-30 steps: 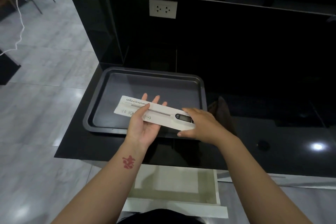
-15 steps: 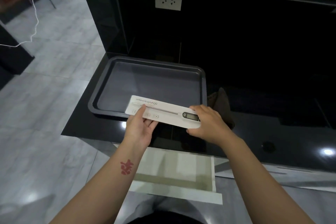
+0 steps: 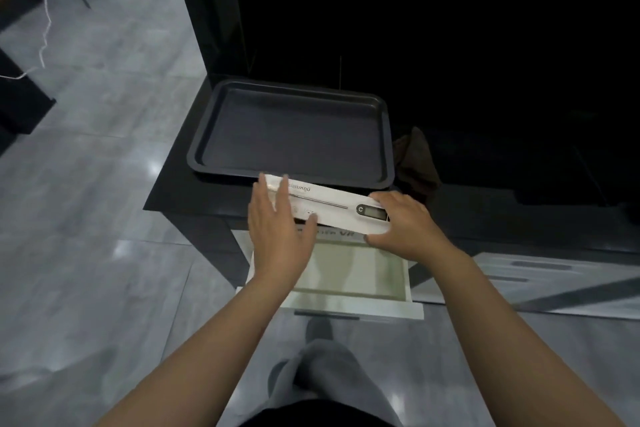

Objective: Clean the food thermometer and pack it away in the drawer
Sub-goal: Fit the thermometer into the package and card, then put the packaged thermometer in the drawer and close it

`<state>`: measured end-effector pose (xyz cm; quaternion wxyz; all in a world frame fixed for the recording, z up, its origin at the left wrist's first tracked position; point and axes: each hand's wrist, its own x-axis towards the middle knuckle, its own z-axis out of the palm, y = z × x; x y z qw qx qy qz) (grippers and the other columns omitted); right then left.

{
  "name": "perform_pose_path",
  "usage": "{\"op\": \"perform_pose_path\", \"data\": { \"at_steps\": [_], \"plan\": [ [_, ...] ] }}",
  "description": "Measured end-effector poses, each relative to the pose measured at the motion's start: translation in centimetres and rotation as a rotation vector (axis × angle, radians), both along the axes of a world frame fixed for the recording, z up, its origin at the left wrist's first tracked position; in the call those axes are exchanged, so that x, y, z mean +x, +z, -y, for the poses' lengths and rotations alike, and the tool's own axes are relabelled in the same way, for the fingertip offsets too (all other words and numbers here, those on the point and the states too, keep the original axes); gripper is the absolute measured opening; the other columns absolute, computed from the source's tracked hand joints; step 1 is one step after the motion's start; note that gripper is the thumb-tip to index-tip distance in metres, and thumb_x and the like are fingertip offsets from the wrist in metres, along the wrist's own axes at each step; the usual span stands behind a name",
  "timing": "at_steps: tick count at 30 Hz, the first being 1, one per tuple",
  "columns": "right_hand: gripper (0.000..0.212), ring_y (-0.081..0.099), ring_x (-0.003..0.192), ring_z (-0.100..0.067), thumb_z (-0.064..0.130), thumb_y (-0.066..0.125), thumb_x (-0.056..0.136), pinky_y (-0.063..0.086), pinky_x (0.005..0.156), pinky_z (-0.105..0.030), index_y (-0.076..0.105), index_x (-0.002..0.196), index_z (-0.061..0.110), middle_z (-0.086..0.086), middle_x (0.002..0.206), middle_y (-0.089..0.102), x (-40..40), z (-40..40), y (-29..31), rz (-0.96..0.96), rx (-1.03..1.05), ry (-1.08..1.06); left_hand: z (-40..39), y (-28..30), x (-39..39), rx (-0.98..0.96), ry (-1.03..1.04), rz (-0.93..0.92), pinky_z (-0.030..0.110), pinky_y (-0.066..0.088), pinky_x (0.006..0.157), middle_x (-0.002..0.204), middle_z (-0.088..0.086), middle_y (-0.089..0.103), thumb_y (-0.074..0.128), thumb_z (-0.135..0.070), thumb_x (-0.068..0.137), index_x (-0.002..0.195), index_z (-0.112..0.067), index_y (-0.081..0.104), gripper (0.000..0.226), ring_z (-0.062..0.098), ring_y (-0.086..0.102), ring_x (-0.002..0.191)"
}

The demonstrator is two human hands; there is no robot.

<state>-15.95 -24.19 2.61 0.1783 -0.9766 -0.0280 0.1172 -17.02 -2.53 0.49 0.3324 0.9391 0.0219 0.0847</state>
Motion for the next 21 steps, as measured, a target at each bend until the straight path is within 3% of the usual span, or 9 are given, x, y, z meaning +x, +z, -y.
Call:
{"op": "perform_pose_path", "data": {
  "at_steps": [4, 9, 11, 15, 21],
  "plan": [
    [0.071, 0.047, 0.116, -0.019, 0.041, 0.070, 0.072, 0.033, 0.100, -0.032, 0.043, 0.137, 0.030, 0.008, 0.124, 0.051, -2.8, -0.8, -0.6, -0.006, 0.015, 0.017, -0.8, -1.4, -1.5, 0.413, -0.366, -0.011, 0.046, -0.007, 0.120, 0.165, 0.006, 0.000, 0.030, -0.074, 0.085, 0.156, -0.026, 0.015, 0.087, 0.024, -0.010, 0.151],
    [0.075, 0.043, 0.123, -0.017, 0.042, 0.070, 0.074, 0.031, 0.106, -0.032, 0.040, 0.141, 0.030, 0.009, 0.133, 0.048, -5.7, -1.1, -2.2, -0.089, 0.047, 0.026, -1.9, -2.5, -2.6, 0.598, -0.565, -0.045, 0.050, -0.004, 0.121, 0.159, 0.001, 0.030, 0.024, -0.076, 0.084, 0.152, -0.025, 0.031, 0.084, 0.021, 0.011, 0.151],
    [0.076, 0.044, 0.123, -0.017, 0.044, 0.070, 0.073, 0.035, 0.103, -0.031, 0.041, 0.141, 0.028, 0.007, 0.134, 0.050, -6.4, -1.3, -3.1, -0.132, 0.039, 0.036, -2.2, -3.2, -3.5, 0.630, -0.613, -0.091, 0.048, -0.005, 0.121, 0.158, -0.001, 0.033, 0.018, -0.075, 0.083, 0.150, -0.026, 0.033, 0.085, 0.021, 0.014, 0.150],
    [0.067, 0.050, 0.119, -0.018, 0.041, 0.071, 0.071, 0.039, 0.097, -0.029, 0.050, 0.133, 0.028, 0.007, 0.127, 0.056, -7.2, -1.6, -5.2, -0.163, 0.047, 0.052, -2.2, -5.1, -5.3, 0.581, -0.630, -0.246, 0.044, -0.005, 0.121, 0.162, -0.003, 0.021, 0.002, -0.080, 0.075, 0.154, -0.028, 0.022, 0.097, 0.019, 0.008, 0.151],
    [0.071, 0.054, 0.113, -0.022, 0.040, 0.071, 0.069, 0.041, 0.098, -0.033, 0.050, 0.134, 0.024, 0.002, 0.122, 0.060, -6.3, -1.4, -9.5, -0.199, 0.005, 0.063, -0.6, -8.3, -4.6, 0.492, -0.611, -0.511, 0.044, -0.006, 0.121, 0.165, -0.001, 0.004, 0.012, -0.067, 0.093, 0.157, -0.027, 0.010, 0.075, 0.017, -0.003, 0.151]
  ]
}}
